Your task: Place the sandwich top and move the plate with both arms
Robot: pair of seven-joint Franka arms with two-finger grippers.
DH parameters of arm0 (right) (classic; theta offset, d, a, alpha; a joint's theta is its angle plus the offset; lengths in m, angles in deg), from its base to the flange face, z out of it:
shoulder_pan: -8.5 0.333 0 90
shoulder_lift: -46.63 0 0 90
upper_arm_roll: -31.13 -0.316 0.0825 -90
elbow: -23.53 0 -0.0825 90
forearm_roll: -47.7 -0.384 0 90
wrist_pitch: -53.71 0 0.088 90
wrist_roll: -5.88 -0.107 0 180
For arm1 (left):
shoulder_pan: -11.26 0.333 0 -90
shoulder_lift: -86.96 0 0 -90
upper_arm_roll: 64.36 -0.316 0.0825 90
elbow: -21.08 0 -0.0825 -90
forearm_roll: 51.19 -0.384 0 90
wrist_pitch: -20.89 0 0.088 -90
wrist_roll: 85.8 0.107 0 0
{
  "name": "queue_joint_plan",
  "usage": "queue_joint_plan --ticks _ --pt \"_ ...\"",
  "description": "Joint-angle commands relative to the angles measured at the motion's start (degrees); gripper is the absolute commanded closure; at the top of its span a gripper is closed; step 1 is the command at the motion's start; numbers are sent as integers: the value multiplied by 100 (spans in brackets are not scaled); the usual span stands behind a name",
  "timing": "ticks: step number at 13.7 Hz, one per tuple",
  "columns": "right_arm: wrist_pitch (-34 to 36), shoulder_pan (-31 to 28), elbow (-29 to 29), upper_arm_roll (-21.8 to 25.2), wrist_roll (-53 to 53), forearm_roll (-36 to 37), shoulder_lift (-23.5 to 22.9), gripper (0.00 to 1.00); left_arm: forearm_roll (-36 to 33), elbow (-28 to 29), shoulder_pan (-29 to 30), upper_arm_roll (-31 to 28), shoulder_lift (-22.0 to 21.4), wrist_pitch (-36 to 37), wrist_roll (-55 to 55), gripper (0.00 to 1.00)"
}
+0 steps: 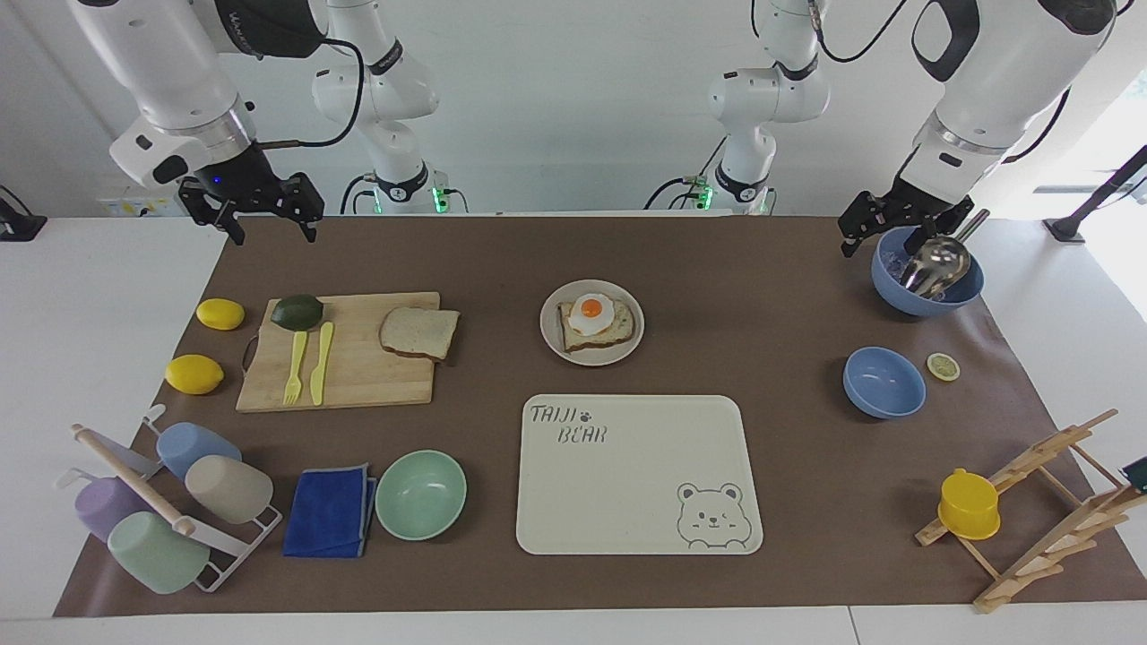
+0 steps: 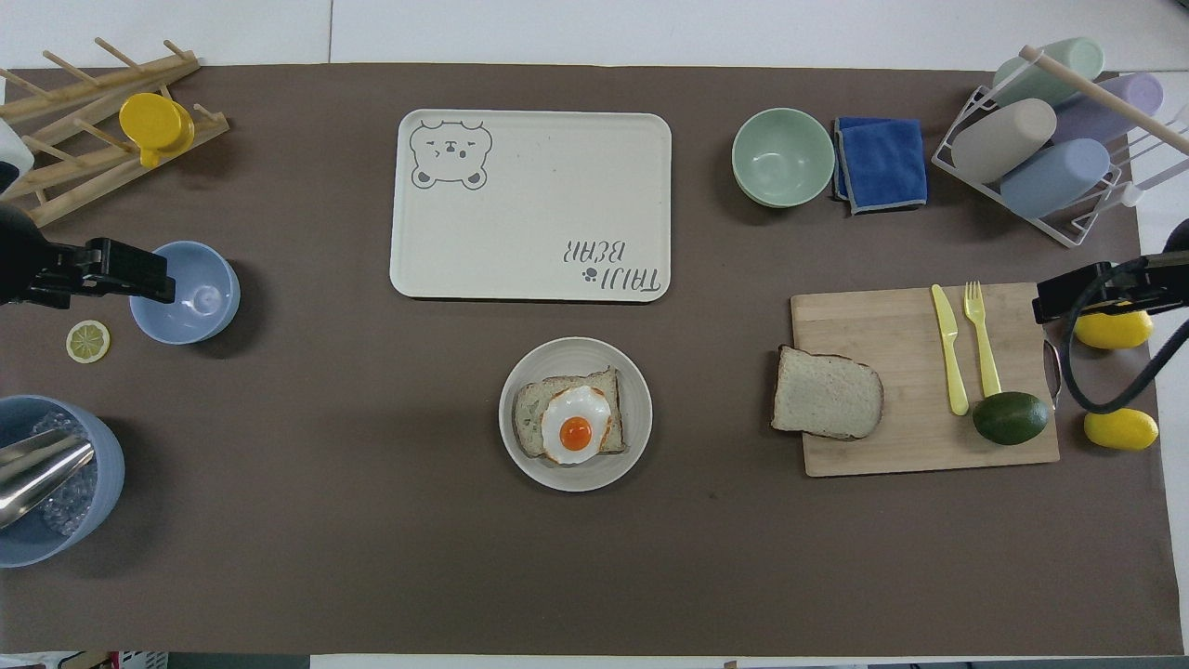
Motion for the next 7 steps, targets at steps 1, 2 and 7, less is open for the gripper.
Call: queue_joint_plan --ticks 1,2,7 --pt "30 -16 -143 -50 141 81 128 0 -74 -33 62 48 -30 111 36 0" --pt "101 -16 -134 -68 106 63 128 0 -74 -33 62 48 -30 111 36 0" --pt "127 -7 -134 -68 -71 -7 145 0 -74 -33 62 48 -30 111 36 0"
